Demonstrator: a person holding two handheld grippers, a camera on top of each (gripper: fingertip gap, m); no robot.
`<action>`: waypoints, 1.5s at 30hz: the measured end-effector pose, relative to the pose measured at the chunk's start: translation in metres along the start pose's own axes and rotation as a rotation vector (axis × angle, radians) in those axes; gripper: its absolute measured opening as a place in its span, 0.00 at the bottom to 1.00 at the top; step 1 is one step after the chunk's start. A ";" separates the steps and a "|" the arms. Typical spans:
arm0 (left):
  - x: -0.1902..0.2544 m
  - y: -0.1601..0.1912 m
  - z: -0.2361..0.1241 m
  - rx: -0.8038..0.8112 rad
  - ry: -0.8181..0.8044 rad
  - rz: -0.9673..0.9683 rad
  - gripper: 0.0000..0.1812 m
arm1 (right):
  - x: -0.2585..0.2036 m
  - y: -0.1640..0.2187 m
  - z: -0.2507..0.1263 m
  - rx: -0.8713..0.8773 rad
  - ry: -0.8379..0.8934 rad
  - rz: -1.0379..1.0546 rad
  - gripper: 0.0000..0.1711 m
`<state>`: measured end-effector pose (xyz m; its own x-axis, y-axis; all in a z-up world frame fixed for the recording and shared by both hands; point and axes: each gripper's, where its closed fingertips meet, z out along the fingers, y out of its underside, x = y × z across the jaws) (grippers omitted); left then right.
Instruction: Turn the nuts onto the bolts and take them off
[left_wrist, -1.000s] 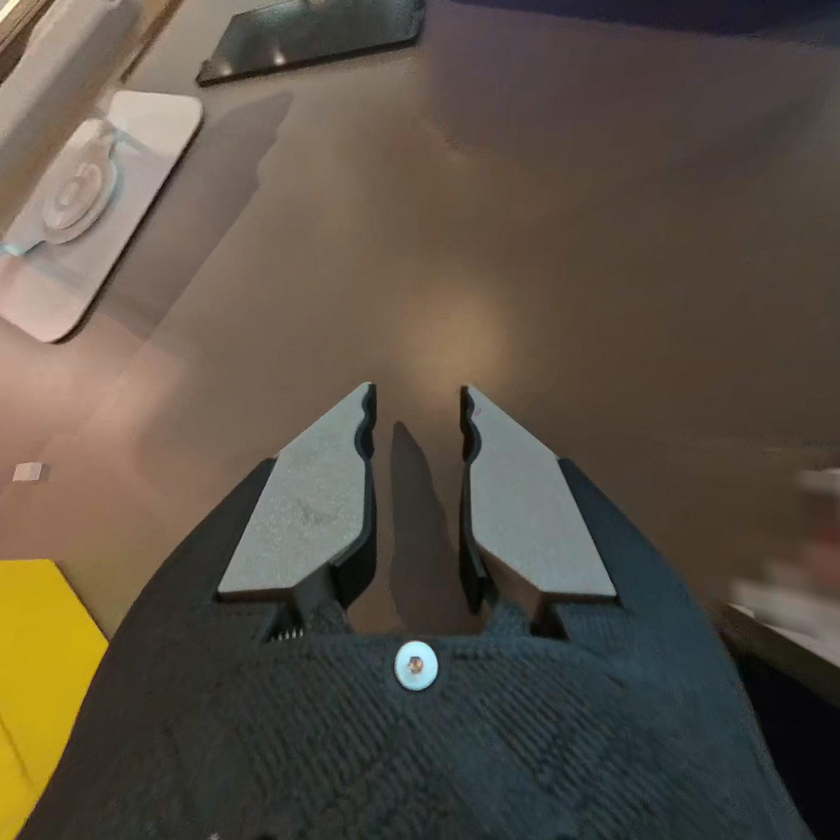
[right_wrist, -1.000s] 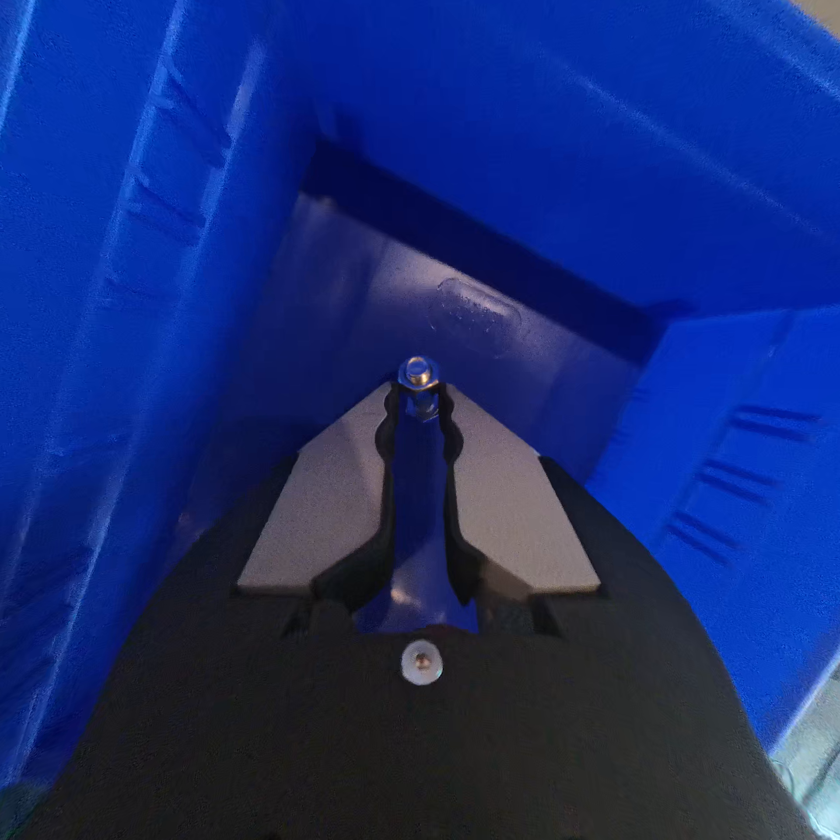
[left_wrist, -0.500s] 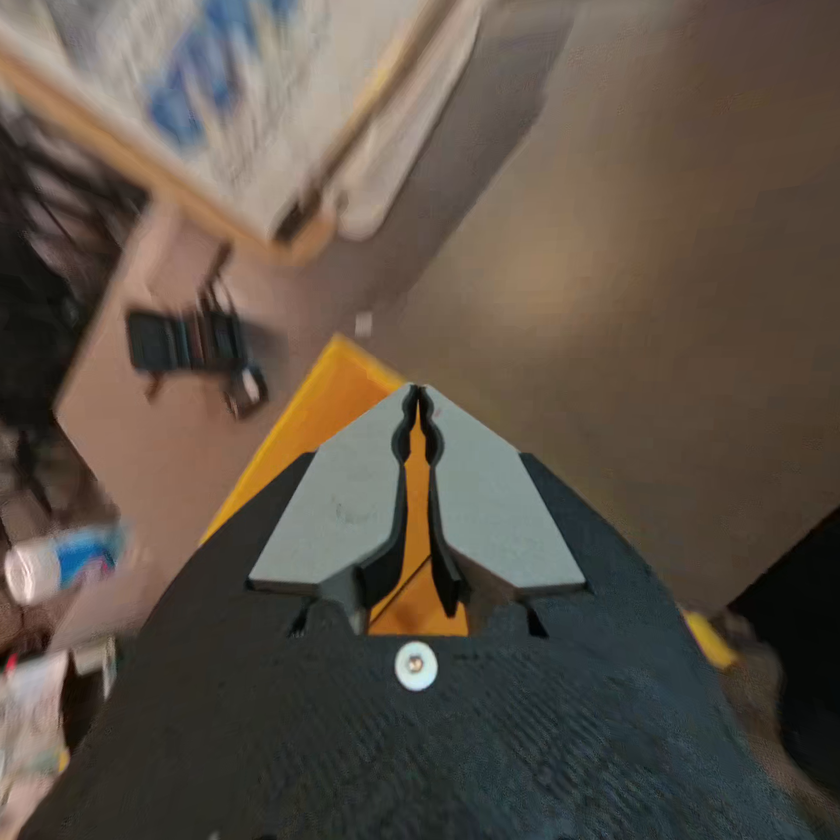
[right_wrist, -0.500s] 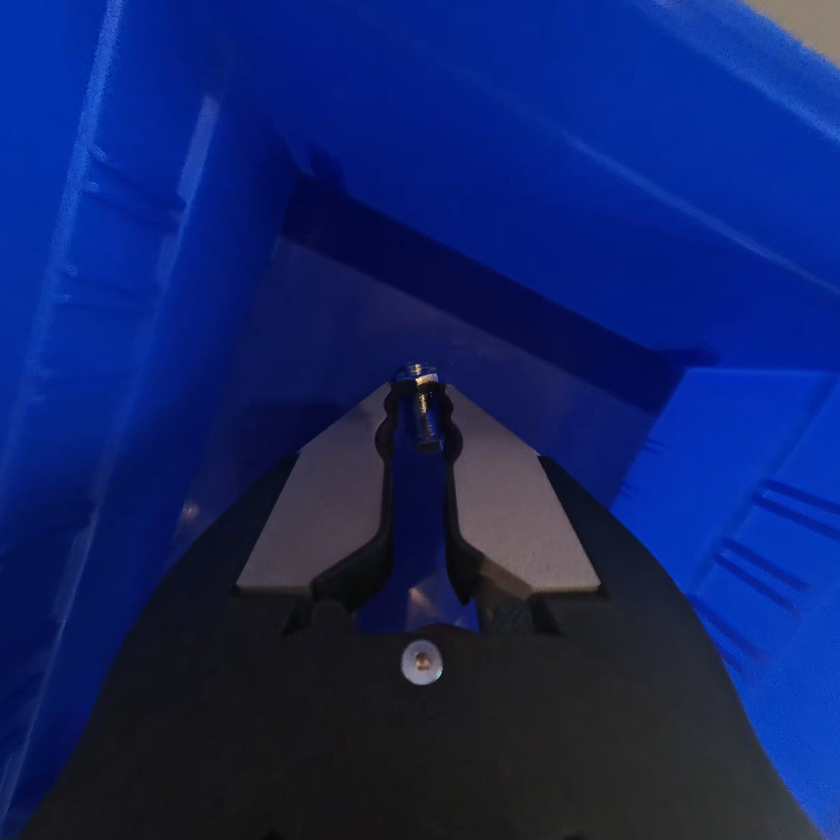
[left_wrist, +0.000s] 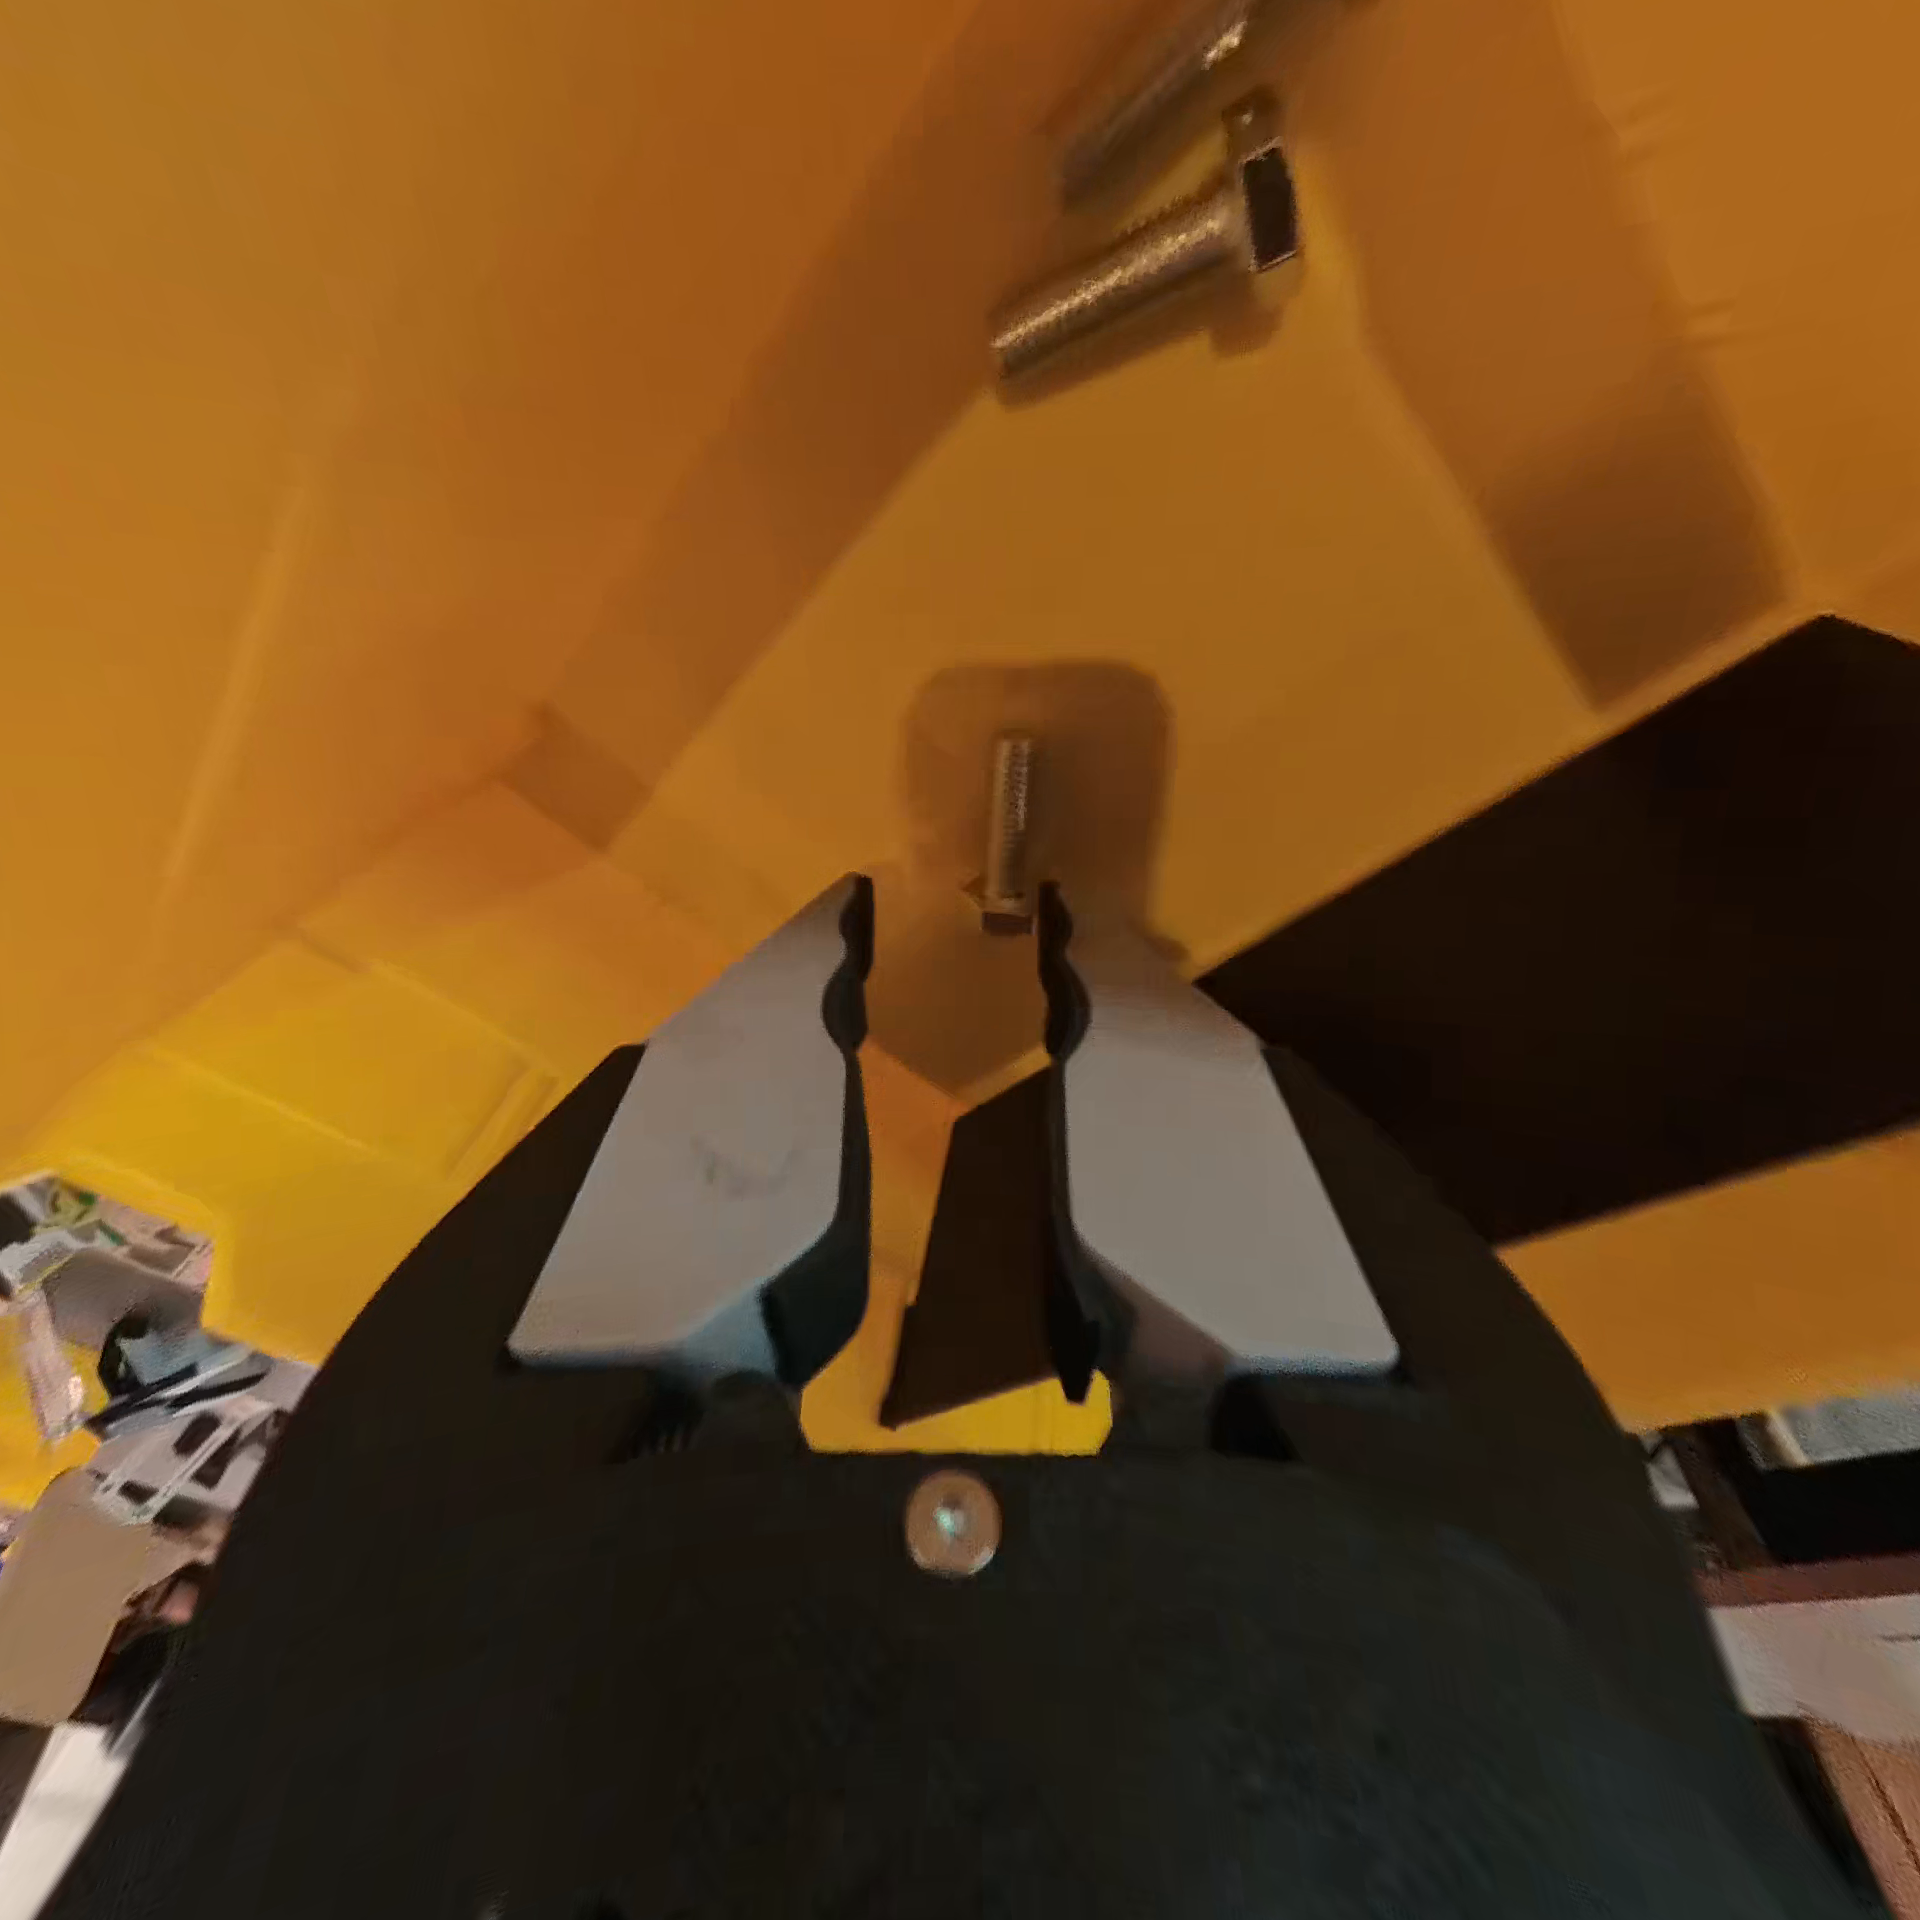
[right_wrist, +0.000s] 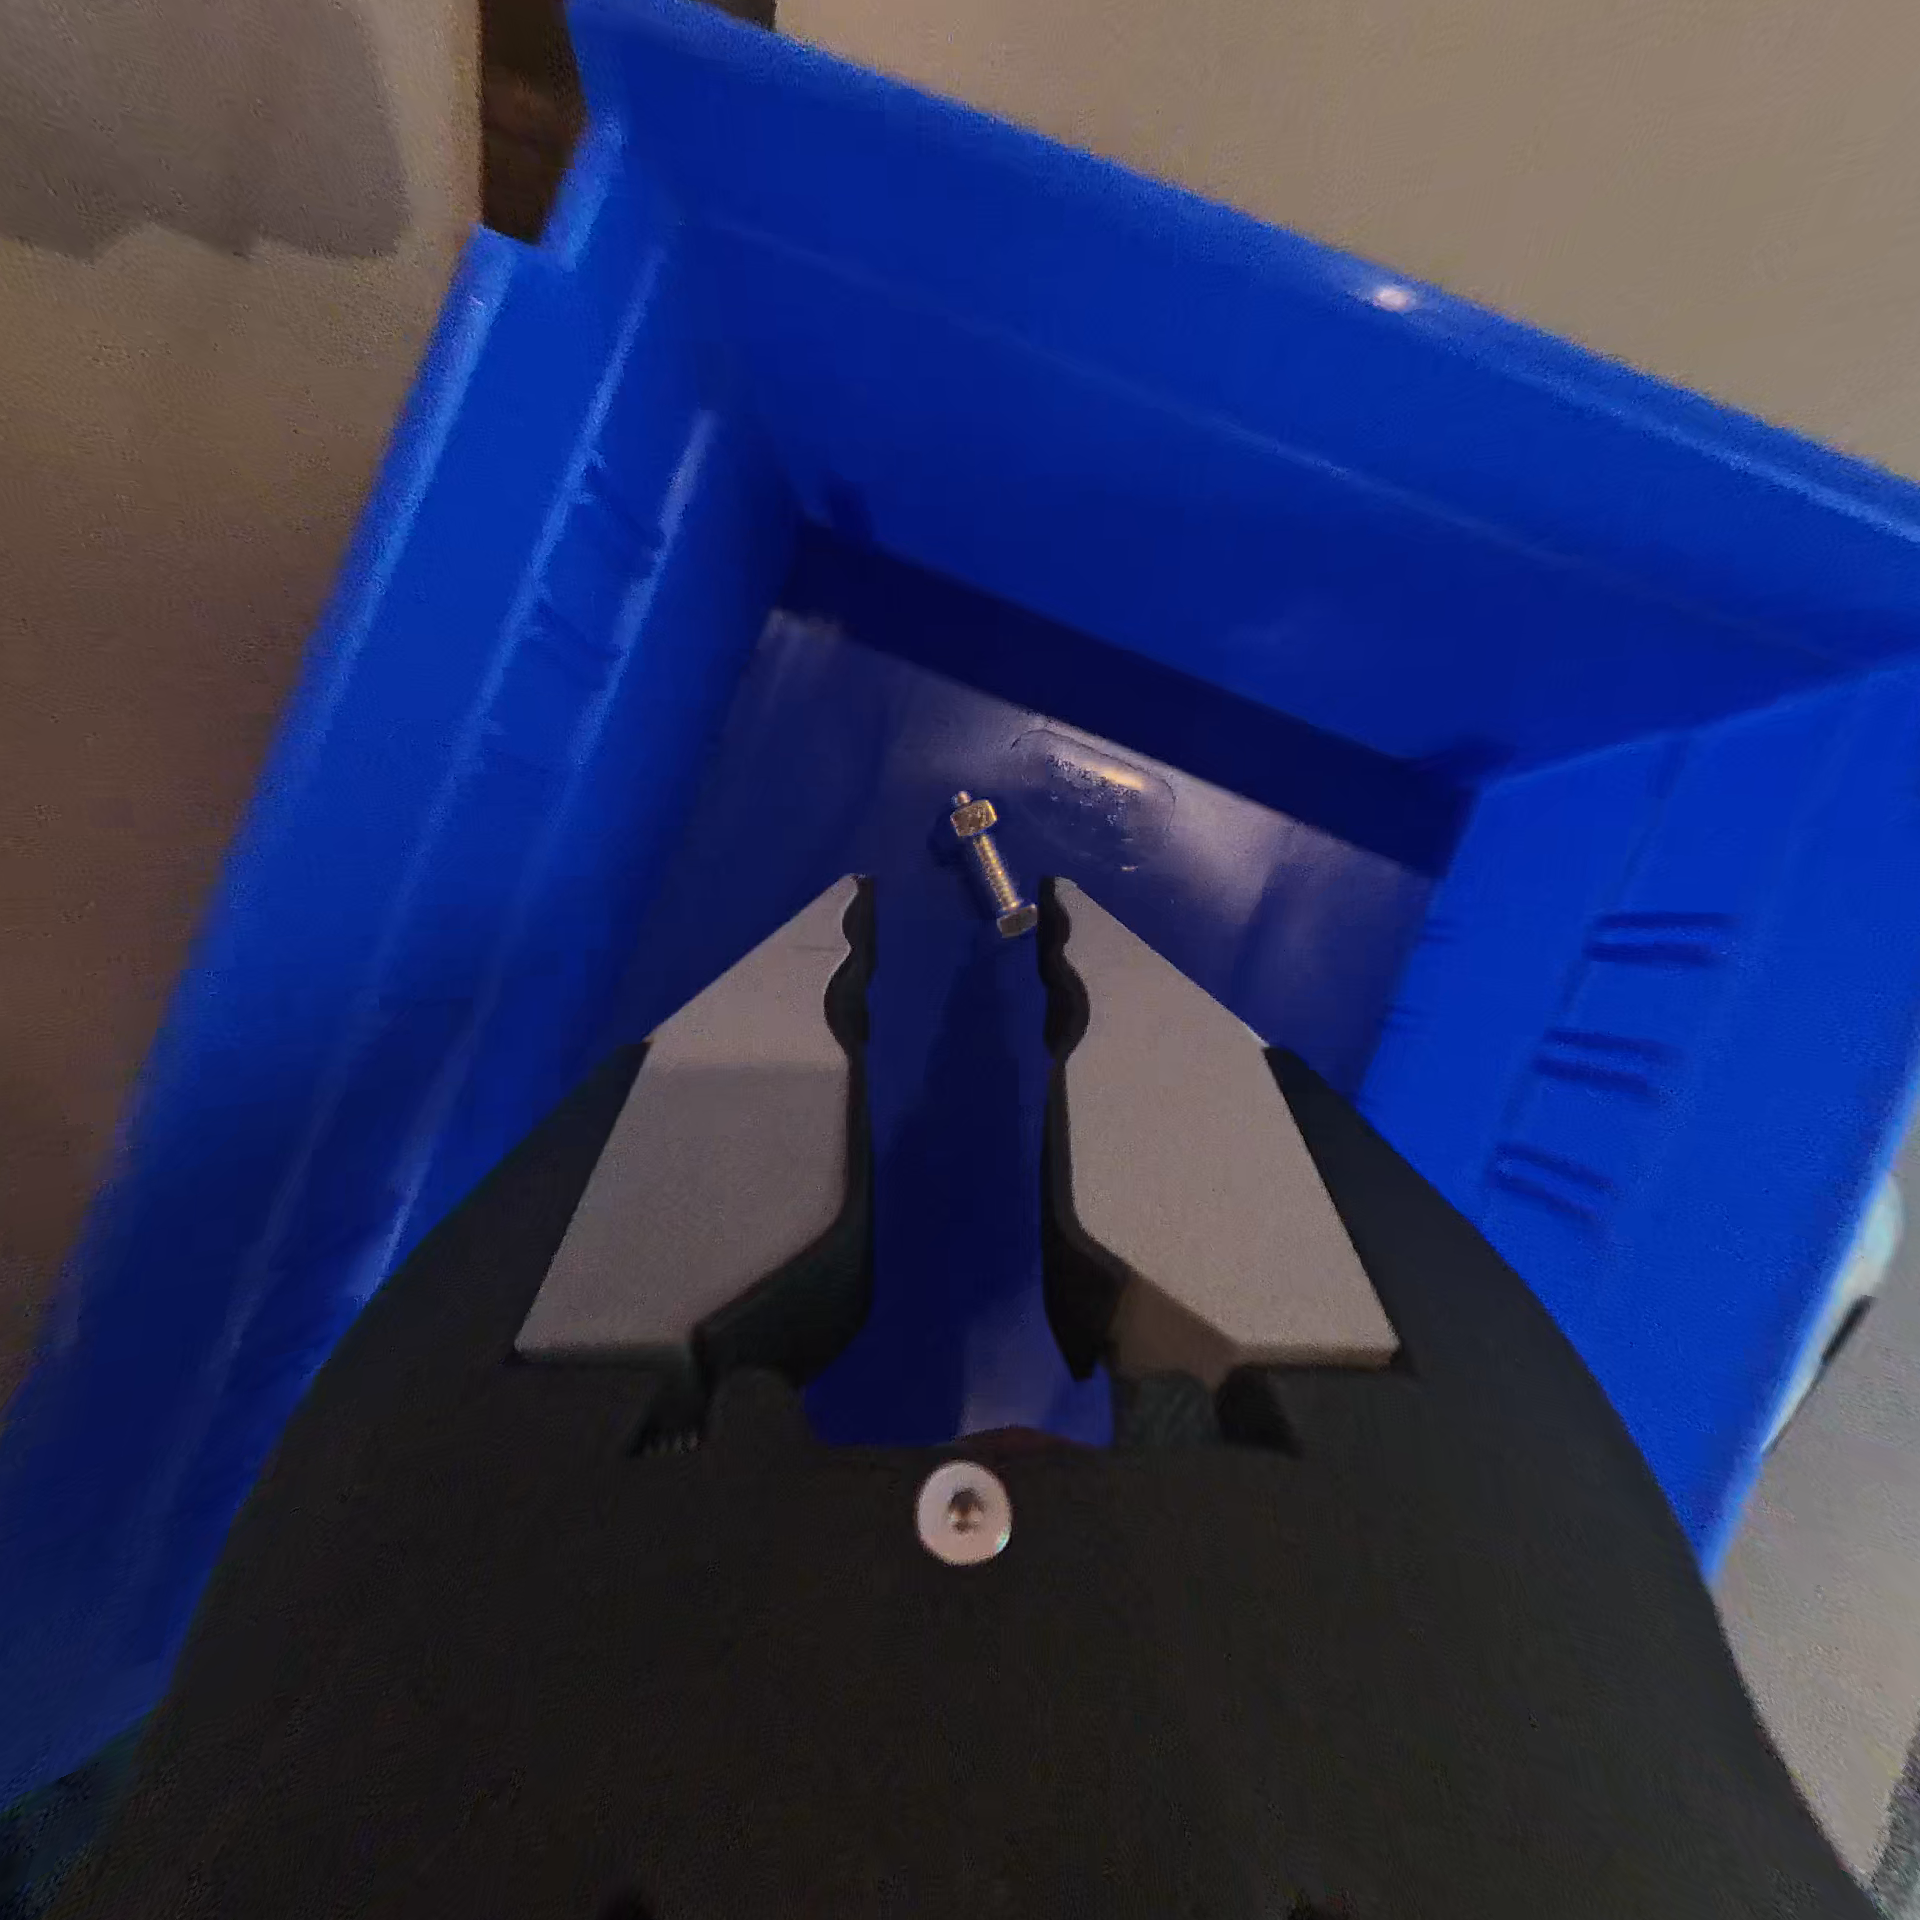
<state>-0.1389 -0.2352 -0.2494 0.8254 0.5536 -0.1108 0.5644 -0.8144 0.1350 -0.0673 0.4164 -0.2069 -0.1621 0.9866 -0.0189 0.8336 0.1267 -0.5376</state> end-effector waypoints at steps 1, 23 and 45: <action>-0.001 0.001 0.004 -0.019 -0.004 0.001 0.16 | -0.001 -0.002 -0.007 0.007 0.007 -0.001 0.17; 0.120 -0.111 -0.205 0.979 0.047 0.146 0.04 | -0.286 -0.077 -0.094 0.395 -0.721 -0.317 0.17; 0.261 -0.162 -0.226 1.257 0.198 0.406 0.04 | -0.359 -0.078 -0.118 0.516 -1.050 -0.347 0.06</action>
<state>-0.0113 0.0804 -0.0780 0.9791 0.1636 -0.1206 -0.0294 -0.4732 -0.8805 -0.0119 0.0647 -0.0589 -0.8817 0.3150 -0.3512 0.3921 0.0757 -0.9168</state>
